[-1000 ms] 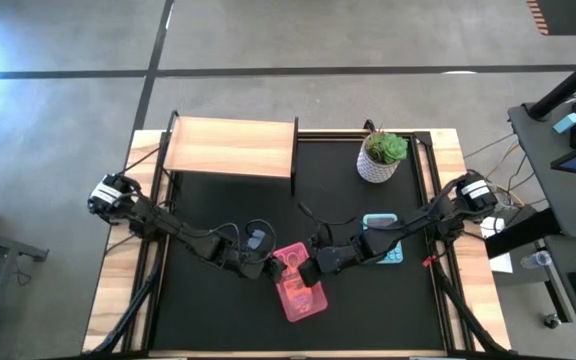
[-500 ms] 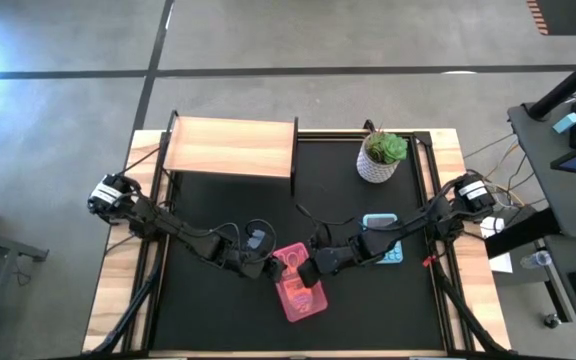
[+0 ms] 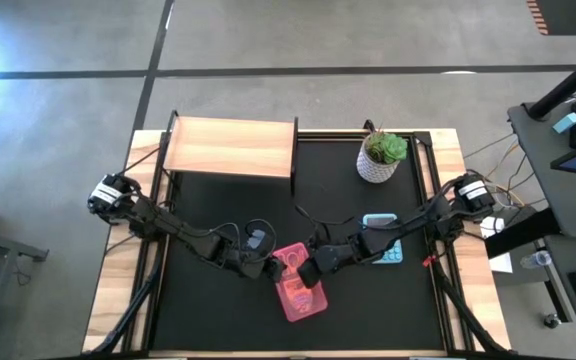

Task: Pack school essentials
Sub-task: Close the pencil box

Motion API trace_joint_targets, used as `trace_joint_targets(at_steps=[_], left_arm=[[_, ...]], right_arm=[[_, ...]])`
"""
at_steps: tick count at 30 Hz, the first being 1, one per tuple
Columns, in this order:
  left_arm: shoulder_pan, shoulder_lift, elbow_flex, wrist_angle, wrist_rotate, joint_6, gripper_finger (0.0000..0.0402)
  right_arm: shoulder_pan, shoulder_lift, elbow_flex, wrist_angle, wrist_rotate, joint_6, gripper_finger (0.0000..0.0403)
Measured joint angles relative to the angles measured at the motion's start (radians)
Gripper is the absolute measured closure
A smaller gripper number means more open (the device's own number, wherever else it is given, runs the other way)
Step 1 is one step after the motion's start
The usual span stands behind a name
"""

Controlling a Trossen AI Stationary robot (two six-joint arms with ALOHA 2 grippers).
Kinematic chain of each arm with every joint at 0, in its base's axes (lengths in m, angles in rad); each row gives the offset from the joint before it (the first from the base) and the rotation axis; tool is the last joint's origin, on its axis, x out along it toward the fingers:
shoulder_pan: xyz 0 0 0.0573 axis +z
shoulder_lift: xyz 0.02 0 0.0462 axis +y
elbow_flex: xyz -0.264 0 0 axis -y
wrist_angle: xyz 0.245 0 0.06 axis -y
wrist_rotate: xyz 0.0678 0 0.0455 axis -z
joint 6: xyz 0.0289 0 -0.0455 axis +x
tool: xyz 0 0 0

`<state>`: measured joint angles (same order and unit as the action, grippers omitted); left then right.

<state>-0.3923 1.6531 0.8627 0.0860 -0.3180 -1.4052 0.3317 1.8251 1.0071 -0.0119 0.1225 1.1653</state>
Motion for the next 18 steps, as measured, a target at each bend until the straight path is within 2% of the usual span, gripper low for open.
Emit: trace_joint_targets(at_steps=[11,18], left_arm=[[0.000,0.000,0.000,0.000,0.002,0.000,0.0291],[0.000,0.000,0.000,0.000,0.002,-0.001,0.0291]], right_arm=[[0.004,-0.147,-0.002,0.005,0.000,-0.072,0.0308],[0.034,-0.180,-0.004,-0.056,0.002,-0.074,0.0319]])
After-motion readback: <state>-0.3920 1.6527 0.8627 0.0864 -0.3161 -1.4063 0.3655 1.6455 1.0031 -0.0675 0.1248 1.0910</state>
